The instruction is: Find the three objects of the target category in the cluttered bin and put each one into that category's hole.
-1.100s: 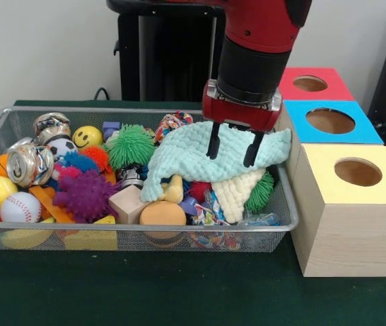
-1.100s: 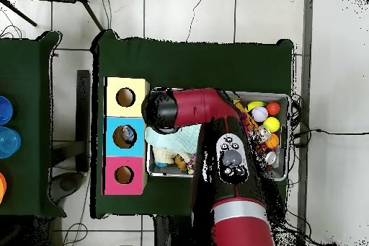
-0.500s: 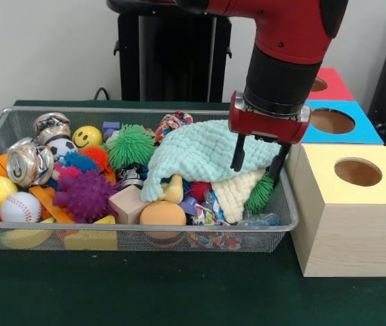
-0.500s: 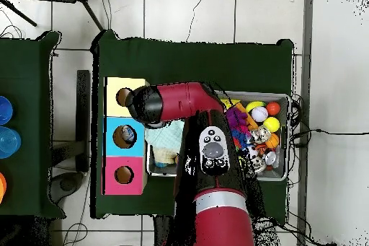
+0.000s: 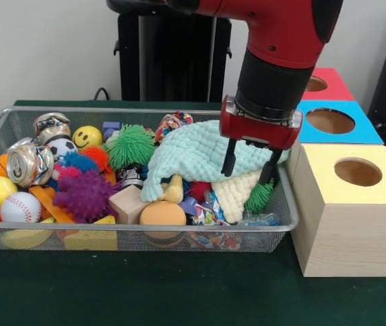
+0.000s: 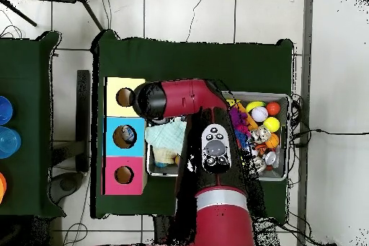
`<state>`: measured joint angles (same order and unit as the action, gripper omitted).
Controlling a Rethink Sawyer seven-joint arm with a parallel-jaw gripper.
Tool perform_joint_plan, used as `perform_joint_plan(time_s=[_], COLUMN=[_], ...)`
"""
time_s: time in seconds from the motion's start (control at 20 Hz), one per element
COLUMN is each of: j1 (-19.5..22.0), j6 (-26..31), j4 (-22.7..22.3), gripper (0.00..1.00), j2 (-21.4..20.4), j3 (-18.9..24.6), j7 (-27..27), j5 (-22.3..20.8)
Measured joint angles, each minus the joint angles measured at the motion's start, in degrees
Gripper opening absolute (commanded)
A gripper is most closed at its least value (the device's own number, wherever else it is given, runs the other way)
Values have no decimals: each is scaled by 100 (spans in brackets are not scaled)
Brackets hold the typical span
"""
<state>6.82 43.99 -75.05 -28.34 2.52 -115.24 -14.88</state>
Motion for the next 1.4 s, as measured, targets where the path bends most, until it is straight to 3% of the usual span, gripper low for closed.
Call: perform_joint_plan(time_s=[0.85,1.1,1.4], j1=[-131,-325,-560], j6=[0,0,24], j4=[629,669,772], gripper=[100,100,100], j2=[724,834,898], j3=[-292,-592,-1013], j7=[0,-121,-652], j5=[59,382,816])
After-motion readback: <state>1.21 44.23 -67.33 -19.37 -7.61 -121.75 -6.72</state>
